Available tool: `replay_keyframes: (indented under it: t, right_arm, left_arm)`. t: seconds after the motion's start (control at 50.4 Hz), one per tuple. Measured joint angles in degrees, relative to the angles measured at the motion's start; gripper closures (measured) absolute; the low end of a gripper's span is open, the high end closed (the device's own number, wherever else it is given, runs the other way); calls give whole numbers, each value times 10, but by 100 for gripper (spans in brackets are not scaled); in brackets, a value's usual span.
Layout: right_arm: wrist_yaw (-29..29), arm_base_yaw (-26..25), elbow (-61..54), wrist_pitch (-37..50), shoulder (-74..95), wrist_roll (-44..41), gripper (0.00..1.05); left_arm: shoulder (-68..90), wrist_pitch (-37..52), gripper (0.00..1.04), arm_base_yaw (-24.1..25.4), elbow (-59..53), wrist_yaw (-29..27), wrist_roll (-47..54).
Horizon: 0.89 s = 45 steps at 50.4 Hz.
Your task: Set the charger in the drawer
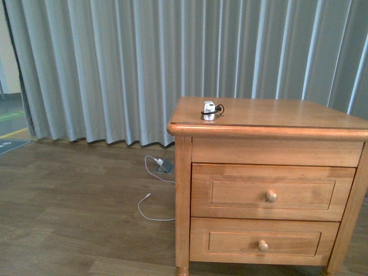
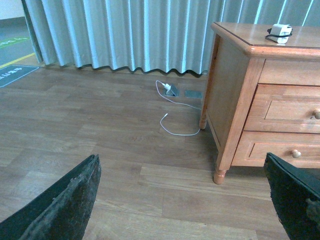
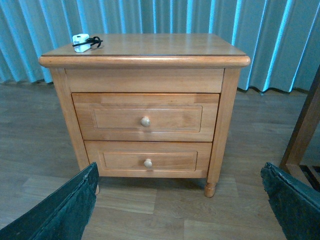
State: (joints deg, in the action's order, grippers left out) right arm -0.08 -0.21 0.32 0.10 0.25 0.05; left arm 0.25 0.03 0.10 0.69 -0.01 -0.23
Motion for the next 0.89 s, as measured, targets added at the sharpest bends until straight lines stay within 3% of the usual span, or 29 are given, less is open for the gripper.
replay_keyframes:
  t: [0.854, 0.894]
  right_arm:
    - [0, 0, 0, 0, 0, 0, 8]
    - [31, 10, 0, -5, 2, -8, 8]
  left_arm:
    - [0, 0, 6, 0, 0, 0, 0]
    - [0, 0, 6, 0, 0, 0, 0]
